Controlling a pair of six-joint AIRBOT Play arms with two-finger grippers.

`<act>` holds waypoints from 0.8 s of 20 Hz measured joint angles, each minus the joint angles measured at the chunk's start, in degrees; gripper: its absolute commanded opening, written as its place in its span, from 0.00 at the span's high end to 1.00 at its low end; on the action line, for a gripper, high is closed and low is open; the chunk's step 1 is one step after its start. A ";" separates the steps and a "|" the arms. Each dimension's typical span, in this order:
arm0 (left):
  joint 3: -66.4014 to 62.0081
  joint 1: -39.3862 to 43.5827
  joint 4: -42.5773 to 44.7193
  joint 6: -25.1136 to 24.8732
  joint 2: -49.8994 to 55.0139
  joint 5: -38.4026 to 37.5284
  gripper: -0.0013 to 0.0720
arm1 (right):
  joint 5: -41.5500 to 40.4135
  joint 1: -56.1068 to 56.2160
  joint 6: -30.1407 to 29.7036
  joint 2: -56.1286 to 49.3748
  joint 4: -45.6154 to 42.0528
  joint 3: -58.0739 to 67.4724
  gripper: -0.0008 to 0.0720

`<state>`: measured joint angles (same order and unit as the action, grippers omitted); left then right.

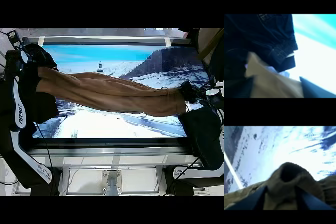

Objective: Fold the clothes and pants, and hang the long-sleeved shirts on hangers.

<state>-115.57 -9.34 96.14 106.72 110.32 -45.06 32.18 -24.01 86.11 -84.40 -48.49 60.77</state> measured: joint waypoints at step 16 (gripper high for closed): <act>-0.07 12.35 -3.08 -13.05 -17.35 -4.15 0.19 | 38.14 -11.17 -12.09 -5.70 -12.87 19.17 0.06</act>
<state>-115.63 3.01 93.06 93.67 92.97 -49.21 70.32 -35.18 74.02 -90.11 -61.36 79.94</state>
